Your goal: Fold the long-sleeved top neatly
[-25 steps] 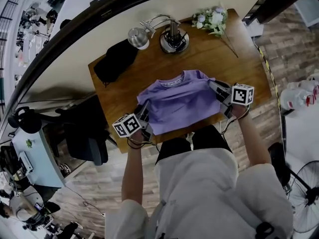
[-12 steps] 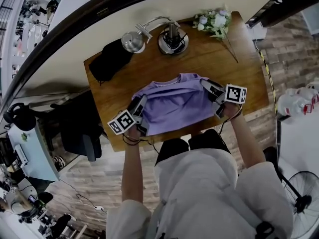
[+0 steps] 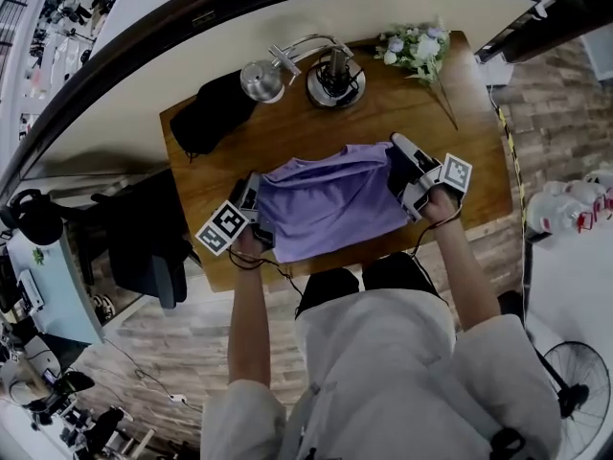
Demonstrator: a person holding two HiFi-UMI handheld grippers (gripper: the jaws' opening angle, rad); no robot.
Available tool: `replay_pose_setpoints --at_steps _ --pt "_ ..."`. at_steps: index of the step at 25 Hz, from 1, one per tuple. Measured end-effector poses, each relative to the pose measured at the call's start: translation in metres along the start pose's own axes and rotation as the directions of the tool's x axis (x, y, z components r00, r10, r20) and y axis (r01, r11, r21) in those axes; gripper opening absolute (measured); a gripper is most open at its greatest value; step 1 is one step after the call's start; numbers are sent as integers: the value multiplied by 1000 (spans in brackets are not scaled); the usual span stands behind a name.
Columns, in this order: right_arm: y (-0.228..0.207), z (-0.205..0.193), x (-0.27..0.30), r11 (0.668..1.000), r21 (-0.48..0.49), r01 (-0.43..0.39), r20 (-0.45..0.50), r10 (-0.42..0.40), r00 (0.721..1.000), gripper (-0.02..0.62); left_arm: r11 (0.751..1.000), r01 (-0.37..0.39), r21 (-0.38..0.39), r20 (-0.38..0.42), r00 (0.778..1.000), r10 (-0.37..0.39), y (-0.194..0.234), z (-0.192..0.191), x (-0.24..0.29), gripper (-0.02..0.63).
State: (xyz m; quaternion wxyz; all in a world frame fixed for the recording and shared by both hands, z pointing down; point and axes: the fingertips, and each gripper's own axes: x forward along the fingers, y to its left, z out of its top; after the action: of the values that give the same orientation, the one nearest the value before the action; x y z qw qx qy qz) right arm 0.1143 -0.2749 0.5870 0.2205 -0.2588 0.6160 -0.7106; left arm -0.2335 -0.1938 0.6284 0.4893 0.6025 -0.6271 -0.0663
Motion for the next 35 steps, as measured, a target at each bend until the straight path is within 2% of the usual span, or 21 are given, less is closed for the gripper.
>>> replay_pose_setpoints --at_steps 1,3,5,6,8,9,10,12,16,18,21,24,25,26,27,28,30,31,32,33,35 --pt "8 -3 2 1000 -8 -20 -18 20 1000 305 999 -21 36 17 1000 21 -1 5 -2 268" --pt "10 -7 3 999 -46 2 -41 -4 999 308 981 -54 189 62 997 43 -12 13 -13 267" --pt "-3 -2 0 996 -62 66 -9 -67 998 321 916 -21 400 91 996 -17 -42 6 -32 267" --pt "-8 1 -1 996 -47 81 10 -81 997 313 872 30 489 63 996 -70 -61 -9 -40 265" --pt "-17 6 -5 996 -7 94 43 -94 995 295 792 168 587 -92 986 -141 -87 -60 -44 264" --pt "-21 7 -7 995 4 102 56 -103 993 273 766 224 603 -179 973 -144 -93 -86 -40 264" --pt "-24 7 -8 994 7 108 63 -108 992 261 755 259 603 -244 960 -134 -93 -106 -33 262" --pt "-27 5 -9 994 -8 112 58 -112 992 258 771 262 580 -287 952 -108 -87 -118 -15 250" --pt "-23 1 -12 994 -45 102 31 -101 994 255 859 127 496 -188 982 -36 -65 -78 24 244" --pt "-17 -3 -17 997 -25 79 23 -79 997 258 890 51 453 -149 989 19 -51 -57 36 244" --pt "-9 -22 -28 997 -55 53 -69 -57 996 258 900 0 436 -136 988 66 -36 -42 46 242" --pt "-9 -46 -45 964 -257 63 -198 -117 973 215 898 -22 439 -140 986 92 -27 -40 48 241" --pt "-8 -53 -48 931 -360 59 -236 -152 960 190 895 -28 445 -140 985 100 -26 -40 48 239" --pt "-10 -58 -49 878 -475 64 -261 -210 942 173 890 -36 454 -135 985 108 -25 -38 48 238" --pt "-15 -59 -48 792 -604 82 -259 -293 920 146 884 -49 464 -121 986 119 -24 -34 46 238" --pt "-21 -56 -44 667 -738 107 -220 -388 895 102 877 -68 475 -97 987 129 -24 -29 42 238" --pt "-27 -48 -29 349 -926 146 -64 -524 849 22 856 -99 507 -32 991 133 -30 -22 30 236" --pt "-26 -47 -19 217 -963 159 17 -542 840 9 841 -100 531 -7 992 122 -38 -24 24 232" --pt "-23 -49 -8 127 -977 170 78 -529 845 9 825 -90 558 5 994 105 -47 -29 19 227" --pt "-18 -56 4 71 -982 175 118 -496 861 9 808 -73 585 5 996 86 -56 -37 16 222" --pt "-16 -76 24 6 -983 182 163 -420 893 9 779 -58 625 -3 997 77 -69 -56 15 219"
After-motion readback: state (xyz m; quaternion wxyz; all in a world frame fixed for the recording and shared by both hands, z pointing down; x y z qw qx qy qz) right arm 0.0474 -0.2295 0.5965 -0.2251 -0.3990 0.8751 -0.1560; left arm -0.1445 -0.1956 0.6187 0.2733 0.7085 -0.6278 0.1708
